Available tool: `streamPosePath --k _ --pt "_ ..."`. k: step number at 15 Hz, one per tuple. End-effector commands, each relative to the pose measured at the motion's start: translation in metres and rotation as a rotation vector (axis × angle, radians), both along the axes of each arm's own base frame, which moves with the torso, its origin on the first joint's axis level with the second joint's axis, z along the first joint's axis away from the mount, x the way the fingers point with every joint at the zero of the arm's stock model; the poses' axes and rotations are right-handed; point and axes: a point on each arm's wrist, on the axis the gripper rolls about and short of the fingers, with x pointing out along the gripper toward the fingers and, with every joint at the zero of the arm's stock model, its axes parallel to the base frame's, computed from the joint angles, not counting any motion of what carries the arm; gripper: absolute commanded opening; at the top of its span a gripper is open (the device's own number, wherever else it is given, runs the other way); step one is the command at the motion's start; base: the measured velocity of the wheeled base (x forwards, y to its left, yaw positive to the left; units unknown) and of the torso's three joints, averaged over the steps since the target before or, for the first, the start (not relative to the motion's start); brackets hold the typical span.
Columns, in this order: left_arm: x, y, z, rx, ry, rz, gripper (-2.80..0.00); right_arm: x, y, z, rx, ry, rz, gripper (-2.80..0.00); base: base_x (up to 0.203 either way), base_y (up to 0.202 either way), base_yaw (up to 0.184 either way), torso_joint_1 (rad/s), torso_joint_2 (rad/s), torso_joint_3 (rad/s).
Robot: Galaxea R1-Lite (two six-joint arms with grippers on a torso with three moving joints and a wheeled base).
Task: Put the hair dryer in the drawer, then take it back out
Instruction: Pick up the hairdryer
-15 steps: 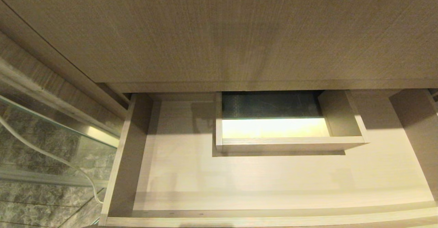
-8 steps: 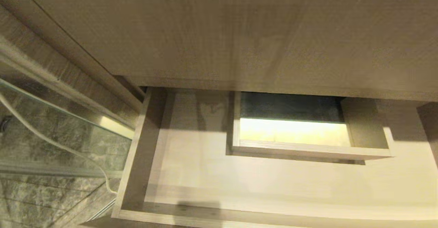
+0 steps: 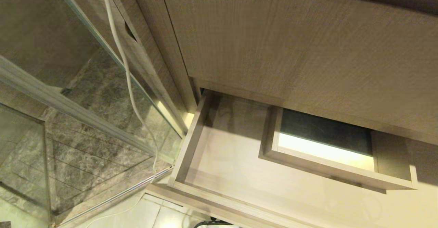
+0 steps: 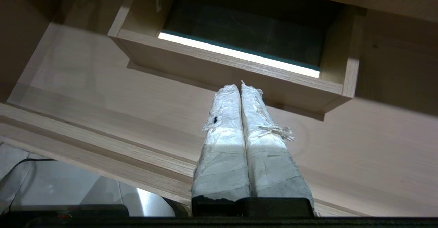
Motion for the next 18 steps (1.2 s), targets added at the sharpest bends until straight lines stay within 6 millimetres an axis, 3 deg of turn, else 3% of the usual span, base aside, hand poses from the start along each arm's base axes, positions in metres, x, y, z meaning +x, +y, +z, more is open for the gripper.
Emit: streamPosePath --k 1,10,18 --pt "-0.0001 0.0000 -0.0001 0.000 -0.002 0.000 -2.80 0.0001 0.0000 0.0001 -0.001 0.001 0.000 -2.80 0.000 0.000 0.000 0.016 -0.04 -0.009" --pt "-0.0001 0.0000 -0.0001 0.000 -0.001 0.000 -2.80 0.0001 0.0000 -0.0001 0.004 0.003 -0.001 -2.80 0.000 0.003 -0.008 0.002 -0.01 0.000" --pt "-0.0002 0.0000 0.0002 0.000 -0.002 0.000 -2.80 0.0001 0.0000 -0.0002 0.011 0.003 -0.001 -2.80 0.002 0.010 -0.164 0.002 0.00 0.002"
